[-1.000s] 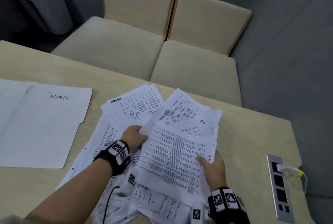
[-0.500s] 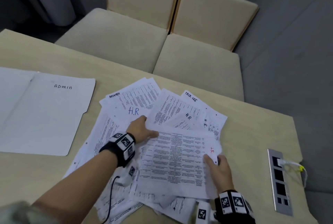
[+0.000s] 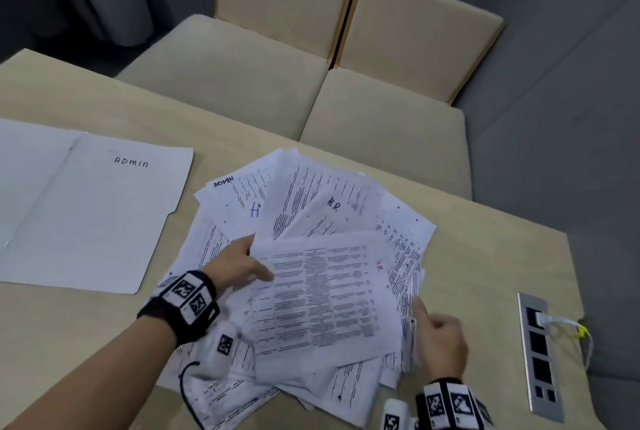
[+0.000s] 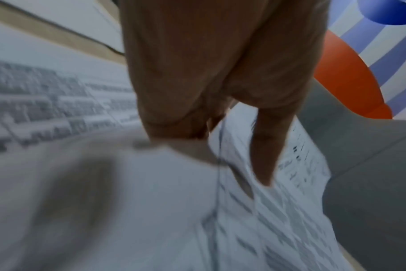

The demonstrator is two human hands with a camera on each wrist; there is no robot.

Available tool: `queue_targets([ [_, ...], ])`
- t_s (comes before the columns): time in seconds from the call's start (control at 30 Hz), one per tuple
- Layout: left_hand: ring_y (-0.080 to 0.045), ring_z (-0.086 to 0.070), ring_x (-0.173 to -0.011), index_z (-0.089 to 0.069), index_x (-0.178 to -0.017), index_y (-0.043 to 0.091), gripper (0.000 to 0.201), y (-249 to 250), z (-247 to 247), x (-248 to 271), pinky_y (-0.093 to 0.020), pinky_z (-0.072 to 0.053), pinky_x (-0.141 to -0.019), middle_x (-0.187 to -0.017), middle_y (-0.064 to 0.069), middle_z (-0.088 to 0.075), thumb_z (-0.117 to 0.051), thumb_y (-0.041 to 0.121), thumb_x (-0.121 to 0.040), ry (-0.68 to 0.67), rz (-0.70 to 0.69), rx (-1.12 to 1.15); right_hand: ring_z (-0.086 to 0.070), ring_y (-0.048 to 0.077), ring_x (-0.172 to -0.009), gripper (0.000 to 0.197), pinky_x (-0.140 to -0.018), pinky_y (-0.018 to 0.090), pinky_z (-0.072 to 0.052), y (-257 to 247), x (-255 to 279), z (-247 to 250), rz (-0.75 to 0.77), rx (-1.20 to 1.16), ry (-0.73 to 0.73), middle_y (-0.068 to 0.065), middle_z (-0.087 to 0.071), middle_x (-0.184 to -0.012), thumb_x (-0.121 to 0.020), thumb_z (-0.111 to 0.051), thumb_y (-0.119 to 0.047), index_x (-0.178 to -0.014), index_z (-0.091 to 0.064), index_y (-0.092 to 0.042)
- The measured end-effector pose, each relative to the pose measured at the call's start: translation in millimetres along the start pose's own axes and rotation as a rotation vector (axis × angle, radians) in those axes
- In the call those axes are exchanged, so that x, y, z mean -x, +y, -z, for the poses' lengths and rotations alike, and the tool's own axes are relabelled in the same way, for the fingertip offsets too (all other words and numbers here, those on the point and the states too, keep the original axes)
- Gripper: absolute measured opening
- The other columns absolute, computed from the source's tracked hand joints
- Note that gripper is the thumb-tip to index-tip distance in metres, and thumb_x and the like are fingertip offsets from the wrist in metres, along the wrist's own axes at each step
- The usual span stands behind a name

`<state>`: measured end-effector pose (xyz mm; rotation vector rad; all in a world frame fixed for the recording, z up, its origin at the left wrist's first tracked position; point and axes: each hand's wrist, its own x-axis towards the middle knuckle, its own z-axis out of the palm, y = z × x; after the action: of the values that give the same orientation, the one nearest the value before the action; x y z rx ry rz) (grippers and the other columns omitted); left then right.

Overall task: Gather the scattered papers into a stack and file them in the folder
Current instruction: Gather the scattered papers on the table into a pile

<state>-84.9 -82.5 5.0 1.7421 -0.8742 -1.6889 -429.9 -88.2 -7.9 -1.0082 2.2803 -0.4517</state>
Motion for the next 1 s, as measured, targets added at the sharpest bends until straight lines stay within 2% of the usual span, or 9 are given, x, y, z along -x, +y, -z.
queue_targets([
  [0.07,-0.006,-0.067,-0.055,-0.070,-0.098,0.008,0.022,7,0,-4,-0.021,-0.047,-0.052,-0.068,0.006,-0.075,-0.079,0.021,-0.082,0.015,0.028,-0.062,-0.066,0.028,-0.077,0.062,-0.075,0.036,-0.052,3,8,-6,-0.071,0.117,-0.289,0.011,-0.069,-0.078,-0.087,-0.057,-0.065,-0.072,-0.064,-0.006],
  [0.13,-0.010,-0.059,-0.048,-0.068,-0.090,0.009,0.033,13,-6,-16,-0.023,-0.046,-0.052,-0.061,0.006,-0.067,-0.078,0.039,-0.080,0.131,0.022,-0.114,-0.062,0.023,-0.073,0.056,-0.074,0.035,-0.053,2,17,-18,-0.050,0.127,-0.370,0.005,-0.064,-0.077,-0.081,-0.061,-0.068,-0.077,-0.058,-0.012],
  [0.27,-0.022,-0.064,-0.080,-0.064,-0.101,0.011,0.032,22,-35,-36,-0.036,-0.056,-0.077,-0.097,-0.004,-0.071,-0.081,0.026,-0.078,0.080,0.009,-0.448,-0.065,0.024,-0.102,0.040,-0.094,0.041,-0.053,-12,19,-33,0.026,-0.182,-0.386,0.001,-0.064,-0.103,-0.090,-0.069,-0.040,-0.119,-0.055,-0.016],
  [0.37,-0.014,-0.050,-0.063,-0.052,-0.079,0.012,0.032,26,-38,-37,-0.027,-0.044,-0.057,-0.076,0.000,-0.057,-0.081,0.025,-0.076,-0.039,0.078,-0.684,-0.062,0.019,-0.104,0.030,-0.088,0.026,-0.049,-26,19,-24,0.099,-0.424,-0.365,0.008,-0.064,-0.117,-0.095,-0.067,-0.015,-0.122,-0.057,-0.010],
  [0.5,-0.015,-0.049,-0.051,-0.059,-0.076,0.010,0.015,17,-21,-33,-0.025,-0.039,-0.053,-0.066,-0.002,-0.055,-0.067,0.015,-0.087,-0.063,0.088,-0.418,-0.063,0.022,-0.094,0.023,-0.094,0.036,-0.050,-12,15,-14,0.115,-0.324,-0.054,0.009,-0.069,-0.106,-0.088,-0.075,-0.022,-0.105,-0.063,-0.011],
  [0.63,-0.009,-0.044,-0.048,-0.059,-0.104,0.008,0.010,11,-24,-21,-0.019,-0.037,-0.045,-0.070,-0.001,-0.052,-0.054,0.014,-0.099,-0.074,0.113,-0.077,-0.056,0.024,-0.083,0.041,-0.076,0.032,-0.041,-9,17,-20,-0.009,-0.145,-0.181,0.001,-0.057,-0.080,-0.084,-0.068,-0.056,-0.084,-0.055,-0.017],
  [0.77,-0.021,-0.065,-0.084,-0.048,-0.133,0.009,0.036,0,-43,-15,-0.029,-0.057,-0.067,-0.106,-0.010,-0.066,-0.055,0.008,-0.098,-0.069,0.077,0.183,-0.045,0.020,-0.069,0.061,-0.069,0.031,-0.039,-16,4,-39,0.004,-0.272,-0.199,0.007,-0.043,-0.075,-0.073,-0.071,-0.067,-0.081,-0.048,-0.012],
  [0.9,-0.019,-0.067,-0.081,-0.046,-0.129,0.005,0.056,-6,-52,-16,-0.036,-0.061,-0.077,-0.101,-0.006,-0.066,-0.072,0.032,-0.087,-0.107,0.051,-0.090,-0.064,0.027,-0.109,0.094,-0.097,0.040,-0.049,-18,-10,-45,-0.157,-0.496,-0.328,0.004,-0.060,-0.113,-0.050,-0.085,-0.070,-0.118,-0.059,-0.011],
  [1.0,-0.022,-0.068,-0.089,-0.034,-0.136,0.005,0.085,-3,-53,-15,-0.032,-0.057,-0.073,-0.107,-0.006,-0.066,-0.073,0.053,-0.079,0.093,-0.001,-0.632,-0.052,0.029,-0.134,0.084,-0.111,0.043,-0.042,-24,-8,-42,-0.137,-0.535,-0.352,0.007,-0.056,-0.142,-0.068,-0.087,-0.048,-0.135,-0.057,-0.009],
])
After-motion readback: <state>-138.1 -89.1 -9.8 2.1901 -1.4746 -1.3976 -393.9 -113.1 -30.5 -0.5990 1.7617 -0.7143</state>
